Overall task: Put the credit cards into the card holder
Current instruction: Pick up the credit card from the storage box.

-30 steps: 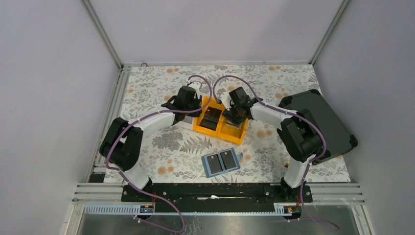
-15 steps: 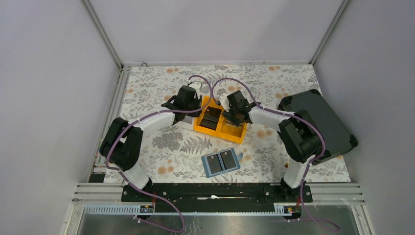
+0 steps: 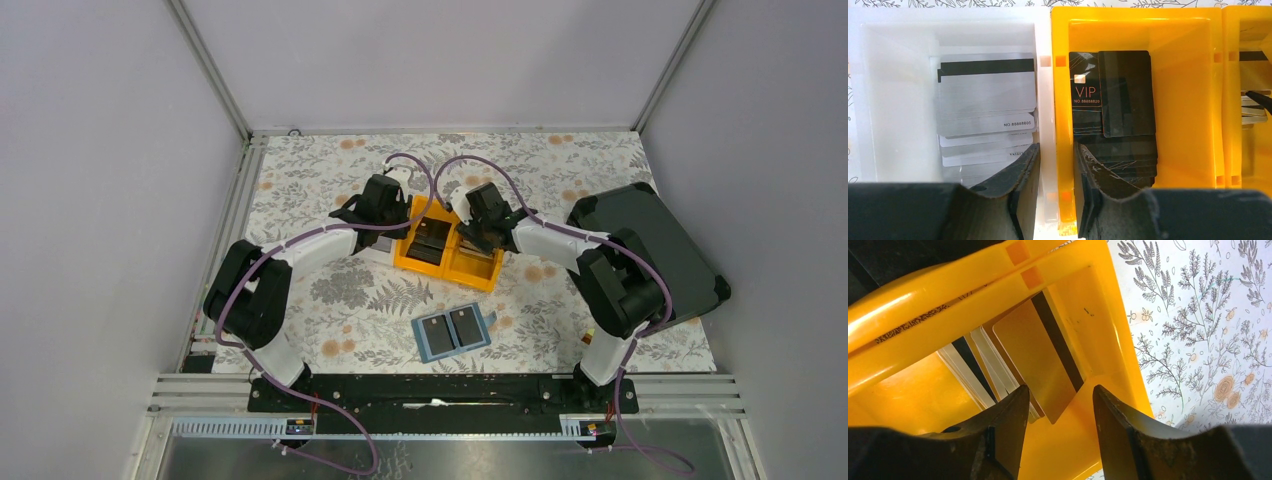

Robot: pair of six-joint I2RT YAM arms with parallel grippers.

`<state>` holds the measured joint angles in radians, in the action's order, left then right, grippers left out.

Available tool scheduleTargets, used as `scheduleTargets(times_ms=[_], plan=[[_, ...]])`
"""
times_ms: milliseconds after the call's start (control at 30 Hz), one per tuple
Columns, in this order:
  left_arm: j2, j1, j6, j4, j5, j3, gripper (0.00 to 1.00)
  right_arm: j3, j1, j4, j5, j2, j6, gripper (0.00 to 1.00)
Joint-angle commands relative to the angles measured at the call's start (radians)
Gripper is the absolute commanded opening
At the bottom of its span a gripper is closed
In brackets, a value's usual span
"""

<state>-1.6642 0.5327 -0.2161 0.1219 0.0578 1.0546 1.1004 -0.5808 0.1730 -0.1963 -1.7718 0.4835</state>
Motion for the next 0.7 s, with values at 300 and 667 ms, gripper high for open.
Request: scheduleTargets(times_ms=[300, 667], plan=[[0.009, -0.008, 0.050, 0.010, 0.034, 0.042, 0.22, -0.071, -0.011, -0.161, -0.080, 0.093, 0.042, 0.44], [0.014, -0.008, 0.046, 0.010, 0.030, 0.035, 0.21, -0.064, -0.044, -0.203, -0.059, 0.037, 0.055, 0.31]])
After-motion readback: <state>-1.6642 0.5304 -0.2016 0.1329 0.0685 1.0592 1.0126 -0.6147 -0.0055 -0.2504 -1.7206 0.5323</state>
